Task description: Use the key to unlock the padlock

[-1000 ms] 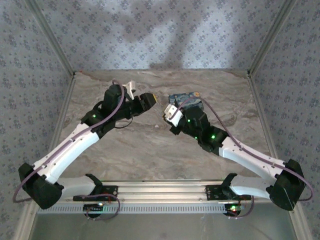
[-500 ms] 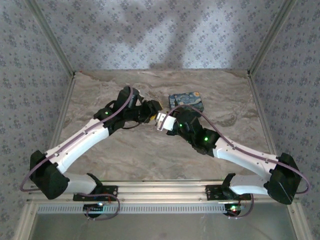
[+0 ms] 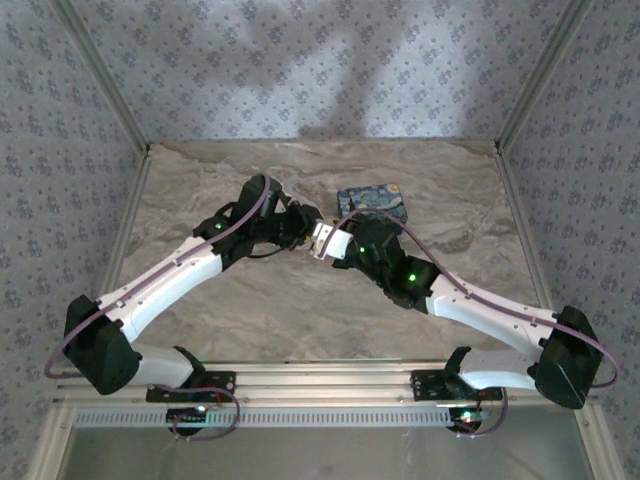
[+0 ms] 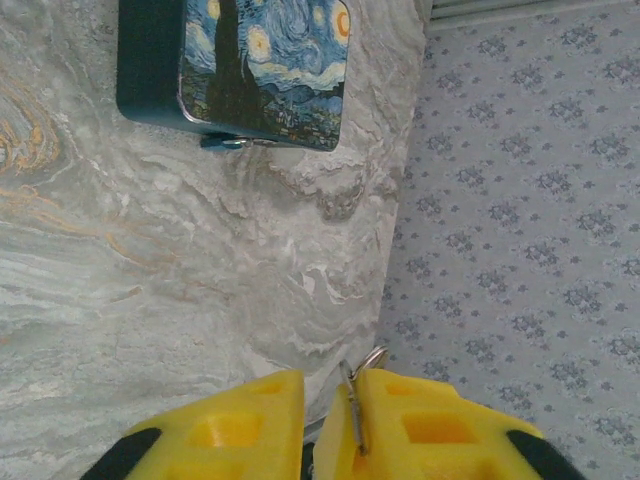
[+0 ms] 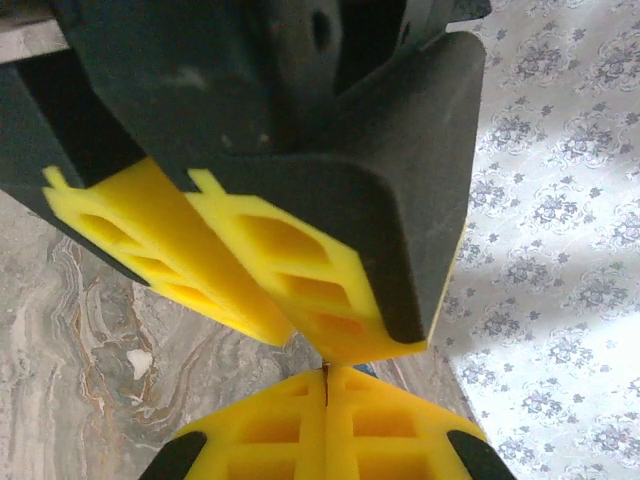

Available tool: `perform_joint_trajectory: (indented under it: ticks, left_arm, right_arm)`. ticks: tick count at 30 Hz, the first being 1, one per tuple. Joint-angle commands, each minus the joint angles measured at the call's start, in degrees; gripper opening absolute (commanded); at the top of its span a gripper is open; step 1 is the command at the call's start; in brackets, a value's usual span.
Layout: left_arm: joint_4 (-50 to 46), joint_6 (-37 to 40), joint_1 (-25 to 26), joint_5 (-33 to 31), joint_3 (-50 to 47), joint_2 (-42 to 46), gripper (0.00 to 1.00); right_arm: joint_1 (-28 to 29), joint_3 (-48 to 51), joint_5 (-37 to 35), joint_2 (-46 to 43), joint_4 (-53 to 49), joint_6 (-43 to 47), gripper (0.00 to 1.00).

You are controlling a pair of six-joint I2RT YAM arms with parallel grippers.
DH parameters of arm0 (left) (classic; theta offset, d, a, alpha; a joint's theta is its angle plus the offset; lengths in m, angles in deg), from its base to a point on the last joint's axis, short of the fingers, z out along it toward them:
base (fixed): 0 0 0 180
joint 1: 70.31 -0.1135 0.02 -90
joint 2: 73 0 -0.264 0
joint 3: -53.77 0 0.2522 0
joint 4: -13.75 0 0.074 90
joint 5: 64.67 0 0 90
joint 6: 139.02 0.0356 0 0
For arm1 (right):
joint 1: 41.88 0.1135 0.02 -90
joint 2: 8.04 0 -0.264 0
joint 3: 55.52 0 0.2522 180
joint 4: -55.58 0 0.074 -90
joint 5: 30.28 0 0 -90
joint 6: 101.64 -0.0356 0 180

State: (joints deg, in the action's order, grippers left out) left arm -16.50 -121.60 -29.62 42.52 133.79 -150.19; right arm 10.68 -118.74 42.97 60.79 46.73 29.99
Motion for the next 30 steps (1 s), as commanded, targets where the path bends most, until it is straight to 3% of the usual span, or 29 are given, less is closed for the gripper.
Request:
perform_joint_trajectory:
  ticks: [1,7,9,12,15,18,23,26,30]
  left_arm:
    - [0.36,-3.45,0.4,0.83,-0.44,-0.55,0.16]
    - [0.42,-1.51,0.46,0.63,-0.33,-0.86,0.0]
    - [0.3,1.0,0.43,0.41,0.01,-0.91,0.0]
    - [0.37,7.28,0.42,-1.29,0.49,-0.43,0.0]
    - [0.49,17.68,0.39,-2.84,0.8,0.64,0.0]
    - [0.76,29.12,0.41,-2.15,0.8,2.13,0.0]
    - [-0.95,45.85,0.18,4.23,2.27,3.95,0.0]
    - [-4.38,54.05,0.1,7.19,3.64,4.82,0.0]
    - [-6.01,59.55,-0.32,11.36,4.14,5.88,0.0]
  right_arm:
    - [0.54,-2.0,-0.22,-0.37,1.69,-0.21,0.0]
    - [0.53,-1.95,-0.17,-0.61,0.84,-0.75,0.0]
    - [0.16,-2.13,1.06,-1.26,-0.73,-2.07,0.02]
    - [-1.74,-2.23,6.43,-3.16,-4.87,-5.97,0.21]
    - [-5.62,-2.1,17.77,-5.82,-9.27,-10.32,0.37]
    - [-13.16,-1.2,33.07,-8.27,-10.59,-19.12,0.5]
    - [-28.33,1.86,60.52,-9.11,-1.39,-38.17,0.64]
    - [-32.22,2.0,69.43,-7.29,3.0,-44.87,0.67]
    - [-32.65,0.38,75.09,-4.0,3.05,-46.4,0.67]
